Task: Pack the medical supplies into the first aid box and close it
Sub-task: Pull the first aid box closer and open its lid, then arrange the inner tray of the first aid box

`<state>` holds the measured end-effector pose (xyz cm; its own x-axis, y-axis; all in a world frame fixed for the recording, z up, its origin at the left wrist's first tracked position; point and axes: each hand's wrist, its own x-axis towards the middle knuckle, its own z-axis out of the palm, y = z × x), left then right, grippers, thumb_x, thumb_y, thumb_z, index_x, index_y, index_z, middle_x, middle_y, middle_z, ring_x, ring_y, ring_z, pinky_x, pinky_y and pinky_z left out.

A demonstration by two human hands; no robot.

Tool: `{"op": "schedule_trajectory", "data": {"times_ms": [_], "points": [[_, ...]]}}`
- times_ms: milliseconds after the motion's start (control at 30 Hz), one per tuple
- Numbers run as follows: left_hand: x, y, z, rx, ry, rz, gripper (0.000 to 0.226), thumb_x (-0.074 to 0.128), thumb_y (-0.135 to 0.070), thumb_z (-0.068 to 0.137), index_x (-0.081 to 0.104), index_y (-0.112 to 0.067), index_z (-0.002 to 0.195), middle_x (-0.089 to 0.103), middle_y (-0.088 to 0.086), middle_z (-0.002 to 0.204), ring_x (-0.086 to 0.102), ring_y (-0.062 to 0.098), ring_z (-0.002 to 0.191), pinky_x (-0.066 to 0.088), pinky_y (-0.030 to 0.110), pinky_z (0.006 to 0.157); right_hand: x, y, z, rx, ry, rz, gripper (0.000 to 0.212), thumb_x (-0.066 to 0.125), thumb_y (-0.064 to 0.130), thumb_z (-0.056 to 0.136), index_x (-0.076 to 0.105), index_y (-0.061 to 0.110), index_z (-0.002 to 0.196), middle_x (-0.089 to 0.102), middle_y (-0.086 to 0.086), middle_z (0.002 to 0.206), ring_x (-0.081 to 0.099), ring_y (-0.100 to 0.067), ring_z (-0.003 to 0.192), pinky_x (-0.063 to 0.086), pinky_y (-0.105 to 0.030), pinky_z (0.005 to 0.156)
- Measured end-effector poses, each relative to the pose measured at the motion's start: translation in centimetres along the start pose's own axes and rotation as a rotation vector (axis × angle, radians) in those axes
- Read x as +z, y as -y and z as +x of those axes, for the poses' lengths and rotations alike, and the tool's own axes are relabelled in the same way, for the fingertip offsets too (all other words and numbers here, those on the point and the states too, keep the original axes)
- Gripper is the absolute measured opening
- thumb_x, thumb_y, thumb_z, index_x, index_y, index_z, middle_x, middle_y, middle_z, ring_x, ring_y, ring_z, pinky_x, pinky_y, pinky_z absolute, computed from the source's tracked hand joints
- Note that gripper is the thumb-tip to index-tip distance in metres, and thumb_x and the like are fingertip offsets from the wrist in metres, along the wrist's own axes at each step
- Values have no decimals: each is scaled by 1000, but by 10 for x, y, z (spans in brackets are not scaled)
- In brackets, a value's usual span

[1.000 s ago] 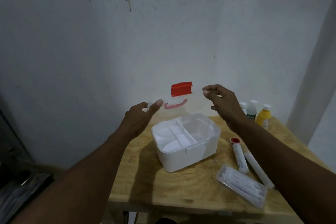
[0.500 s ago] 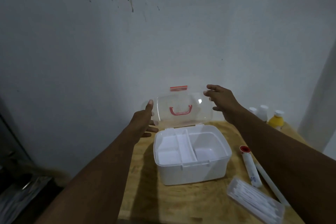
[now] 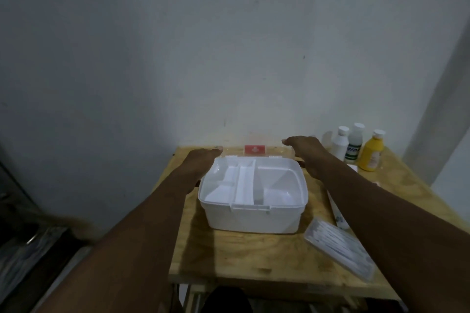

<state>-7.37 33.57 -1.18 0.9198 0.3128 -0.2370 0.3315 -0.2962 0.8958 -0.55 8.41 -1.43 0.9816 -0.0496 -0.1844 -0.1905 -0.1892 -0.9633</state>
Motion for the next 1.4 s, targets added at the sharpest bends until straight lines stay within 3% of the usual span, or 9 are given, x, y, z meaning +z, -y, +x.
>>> {"op": "schedule_trajectory", "data": {"times_ms": [100,267,433,500,667,767,967,1233,1400], "points": [[1,2,-5,-10,-10,31,51,63,-46,92,64,-9,127,67,13,124,66,33,106,53,50,99,-10,2,-11,-58,22,-151,29,63,19,90,66,9,117,62,-8,125,58,-26,107,53,-38,84],[5,9,-29,-36,-59,46,43,58,-34,98,58,-6,130,62,14,120,62,34,104,56,44,90,-41,3,-48,-126,59,-555,28,57,12,84,67,-4,105,71,-23,101,67,-26,75,50,-30,58],[12,20,-57,-36,-103,-6,33,46,-18,101,55,-7,130,56,12,107,56,30,89,52,39,67,-64,-3,-90,-48,220,-987,24,71,26,84,72,6,97,74,-6,89,68,-17,70,52,-26,55],[16,22,-64,-42,-140,-43,34,42,-12,99,56,-6,129,55,12,99,54,29,81,55,42,70,-69,-10,-103,-50,269,-1091,28,76,33,80,72,8,93,72,-3,79,65,-15,67,53,-27,56],[24,22,-76,-95,-210,-77,39,44,-11,93,57,-3,128,58,20,115,58,41,103,56,54,91,-63,-37,-122,-61,352,-1302,41,82,48,70,59,18,86,54,5,80,57,-16,82,50,-31,70],[27,22,-76,-102,-224,-77,37,46,-12,92,57,-2,127,56,17,104,57,39,97,56,54,92,-60,-43,-131,-67,338,-1283,65,83,46,70,59,11,118,48,6,83,55,-17,89,48,-29,71],[27,19,-77,-96,-234,-62,37,44,-12,94,57,-2,127,55,17,106,57,38,98,56,51,94,-55,-41,-134,-106,327,-1272,75,85,48,66,55,14,125,58,-3,116,56,-20,104,53,-34,87],[22,16,-65,-135,-217,-34,33,45,-12,94,57,-2,123,58,22,117,58,42,107,56,55,92,-86,35,-150,-193,302,-1244,44,82,44,74,71,11,101,72,-7,102,66,-20,84,53,-30,66],[23,17,-57,-156,-251,-19,32,46,-12,97,58,3,122,61,23,117,60,43,108,55,53,94,-76,93,-145,-468,-48,-825,44,83,40,75,70,2,92,72,-14,92,67,-30,86,54,-40,79]]}}
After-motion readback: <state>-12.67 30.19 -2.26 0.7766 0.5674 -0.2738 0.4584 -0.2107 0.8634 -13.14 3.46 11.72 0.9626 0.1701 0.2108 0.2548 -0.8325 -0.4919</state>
